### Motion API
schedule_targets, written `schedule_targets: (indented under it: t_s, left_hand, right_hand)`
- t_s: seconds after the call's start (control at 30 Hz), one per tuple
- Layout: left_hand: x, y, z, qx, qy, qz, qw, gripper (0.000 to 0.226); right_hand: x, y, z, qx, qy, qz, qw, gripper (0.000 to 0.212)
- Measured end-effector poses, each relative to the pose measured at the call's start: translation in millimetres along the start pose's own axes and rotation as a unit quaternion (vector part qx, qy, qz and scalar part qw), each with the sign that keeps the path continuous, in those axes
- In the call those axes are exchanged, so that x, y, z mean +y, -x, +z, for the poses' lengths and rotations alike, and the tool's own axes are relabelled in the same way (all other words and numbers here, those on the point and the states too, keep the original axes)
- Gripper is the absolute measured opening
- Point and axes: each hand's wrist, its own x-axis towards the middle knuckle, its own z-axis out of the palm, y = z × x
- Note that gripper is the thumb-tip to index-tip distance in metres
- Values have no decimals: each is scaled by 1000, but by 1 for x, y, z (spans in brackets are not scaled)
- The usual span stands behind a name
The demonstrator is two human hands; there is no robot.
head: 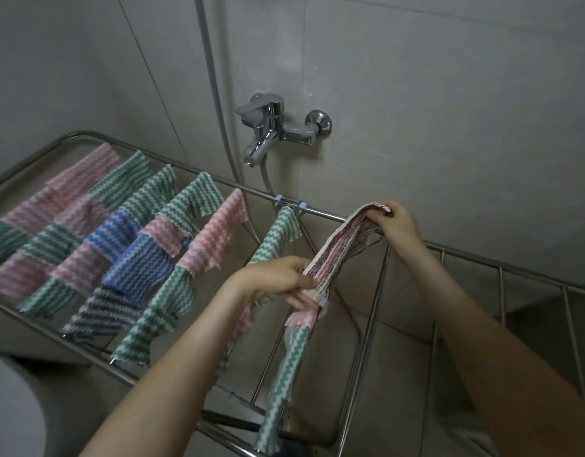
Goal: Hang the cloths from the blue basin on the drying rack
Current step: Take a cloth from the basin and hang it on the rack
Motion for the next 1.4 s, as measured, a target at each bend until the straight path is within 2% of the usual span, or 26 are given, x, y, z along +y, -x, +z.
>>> schedule_targets:
  t_s: [0.27, 0.33, 0.4, 0.47, 0.53, 0.6, 0.7, 0.9, 1.03, 1.1, 1.17, 1.4]
  left_hand:
    - [-17, 0, -19, -47, 24, 6, 999, 21]
    - [-24, 1, -29, -34, 25, -11, 999, 21]
    - [-36, -3, -39, 18, 13, -46, 999, 13]
    - [-49, -10, -48, 76, -17, -90, 993, 23]
    - [-60, -22, -54, 103, -65, -126, 984, 18]
    - [-63, -31, -51, 127, -89, -141, 978, 17]
    - [-56, -47, -44, 140, -123, -154, 970, 28]
    - [-33, -82, -25, 180, -66, -74, 979, 31]
    - [-26, -96, -9, 111, -70, -36, 991, 33]
    - [-26, -103, -3, 108, -116, -33, 987, 28]
    - [-26, -105, 0, 121, -146, -28, 981, 31]
    - [-21, -94, 5, 142, -153, -9, 978, 54]
  right_hand:
    - [-2, -19, 30, -11, -12, -5, 1000, 12]
    - [-4, -22, 40, -28, -6, -7, 1000, 12]
    - [-5, -24, 50, -79, 11, -9, 997, 20]
    - [-4, -22, 57, -165, 24, -27, 986, 43]
    - [1, -19, 63, -223, 35, -31, 974, 56]
    - [7, -14, 65, -212, 42, -28, 976, 56]
    - [28, -10, 67, -136, 48, 27, 989, 47]
    - [49, 6, 70, -32, -30, 102, 994, 34]
    - [51, 16, 80, -121, -42, 160, 979, 37]
    - [51, 18, 84, -152, -14, 163, 975, 25]
    - [50, 18, 85, -151, 12, 160, 976, 21]
    - [49, 26, 78, -160, -9, 143, 977, 37]
